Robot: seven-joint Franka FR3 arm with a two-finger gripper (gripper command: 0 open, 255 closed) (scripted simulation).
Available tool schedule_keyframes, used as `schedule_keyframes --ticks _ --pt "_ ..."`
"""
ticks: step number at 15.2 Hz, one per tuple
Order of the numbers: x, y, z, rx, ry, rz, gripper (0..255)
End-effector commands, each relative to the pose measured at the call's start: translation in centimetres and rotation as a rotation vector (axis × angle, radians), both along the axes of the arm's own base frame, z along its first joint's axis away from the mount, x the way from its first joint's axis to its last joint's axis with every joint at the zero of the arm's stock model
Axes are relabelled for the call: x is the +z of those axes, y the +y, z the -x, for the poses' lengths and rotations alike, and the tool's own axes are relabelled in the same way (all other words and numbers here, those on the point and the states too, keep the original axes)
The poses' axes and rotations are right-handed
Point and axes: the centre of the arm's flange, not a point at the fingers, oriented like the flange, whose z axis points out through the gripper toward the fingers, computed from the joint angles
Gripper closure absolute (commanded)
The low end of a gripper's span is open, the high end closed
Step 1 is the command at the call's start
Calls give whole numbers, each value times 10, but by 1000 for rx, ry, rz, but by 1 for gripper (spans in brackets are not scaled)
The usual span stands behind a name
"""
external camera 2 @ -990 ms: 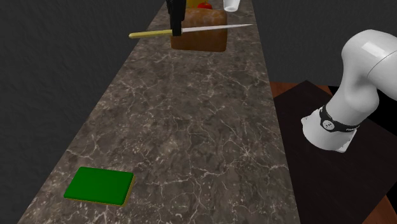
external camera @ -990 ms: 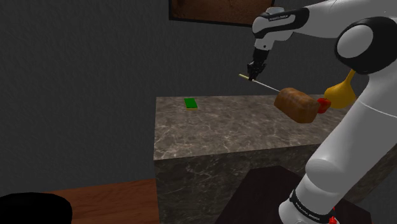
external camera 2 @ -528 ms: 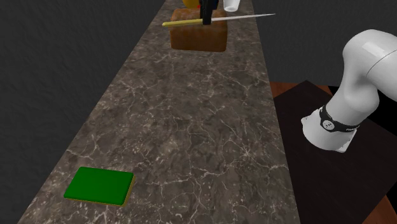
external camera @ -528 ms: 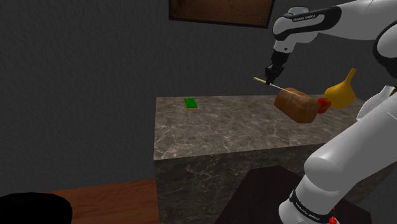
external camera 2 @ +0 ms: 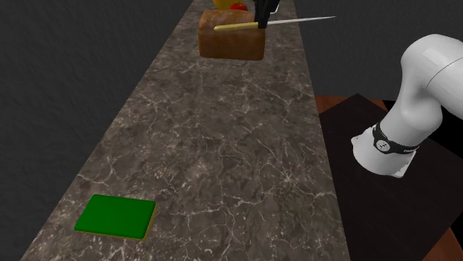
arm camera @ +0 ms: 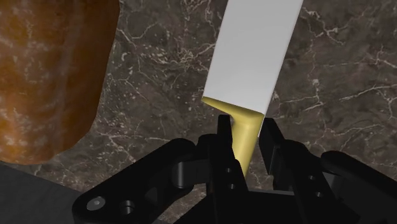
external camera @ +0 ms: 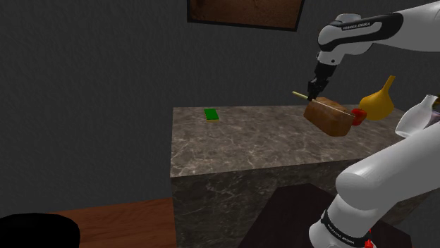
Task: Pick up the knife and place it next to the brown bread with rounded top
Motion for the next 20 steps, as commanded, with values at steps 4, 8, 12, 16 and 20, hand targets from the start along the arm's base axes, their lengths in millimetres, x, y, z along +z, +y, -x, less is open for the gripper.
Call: schedule_keyframes --ticks 4,8,12,16,20 --pt "-26 0 0 0 0 0 255" --pt "-47 0 0 0 0 0 255" --pt "-68 0 0 0 0 0 255" --pt "-89 0 0 0 0 0 255" --pt "-110 0 0 0 0 0 255"
